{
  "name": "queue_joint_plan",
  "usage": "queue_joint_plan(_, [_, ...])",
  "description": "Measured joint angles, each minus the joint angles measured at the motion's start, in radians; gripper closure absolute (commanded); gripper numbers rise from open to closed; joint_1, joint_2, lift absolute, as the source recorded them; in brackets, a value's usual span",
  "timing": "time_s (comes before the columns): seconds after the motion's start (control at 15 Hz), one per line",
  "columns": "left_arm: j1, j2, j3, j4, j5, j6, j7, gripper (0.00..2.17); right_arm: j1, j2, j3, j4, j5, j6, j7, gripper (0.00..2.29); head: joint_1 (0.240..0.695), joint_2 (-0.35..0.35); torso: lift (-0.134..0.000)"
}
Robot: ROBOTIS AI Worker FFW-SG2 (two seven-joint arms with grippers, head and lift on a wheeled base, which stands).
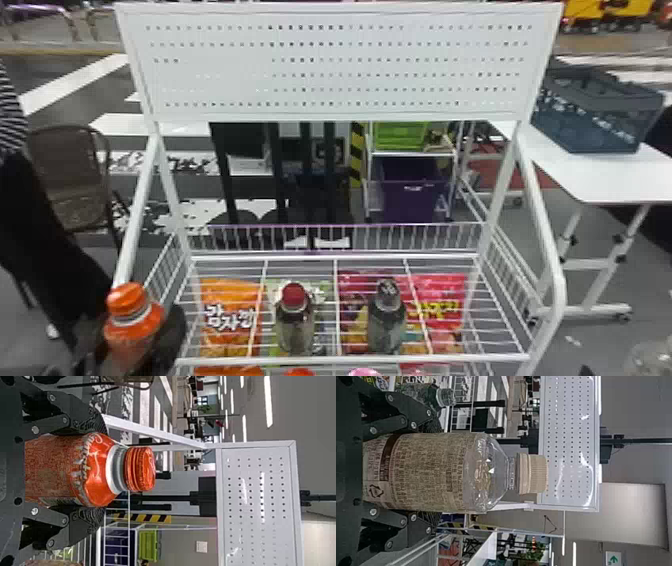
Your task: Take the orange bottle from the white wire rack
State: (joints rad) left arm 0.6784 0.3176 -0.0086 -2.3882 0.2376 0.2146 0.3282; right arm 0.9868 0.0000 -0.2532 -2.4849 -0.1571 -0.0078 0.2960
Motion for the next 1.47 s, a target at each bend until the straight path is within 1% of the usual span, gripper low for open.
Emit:
queue_joint_plan(0.2, [0.116, -0.012, 0.012, -0.077, -0.004, -0.053, -0.01, 2.09, -0.001, 0.0, 0.007, -0.006, 0.005, 0.001, 0.0, 1.03, 0.499, 0.0, 0.0])
queue_joint_plan(0.47, [0.189, -0.026, -0.011, -0.094, -0.034, -0.122, 0.002, 2.09, 0.005, 0.0, 0.009, -0.011, 0.001, 0.001, 0.001, 1.03, 0.499, 0.0, 0.0])
queue_joint_plan(1.47, [0.2, -0.026, 0.002, -0.113, -0.044, -0.136, 0.006, 2.09, 0.013, 0.0, 0.012, -0.016, -0.005, -0.011, 0.002, 1.03, 0.499, 0.0, 0.0])
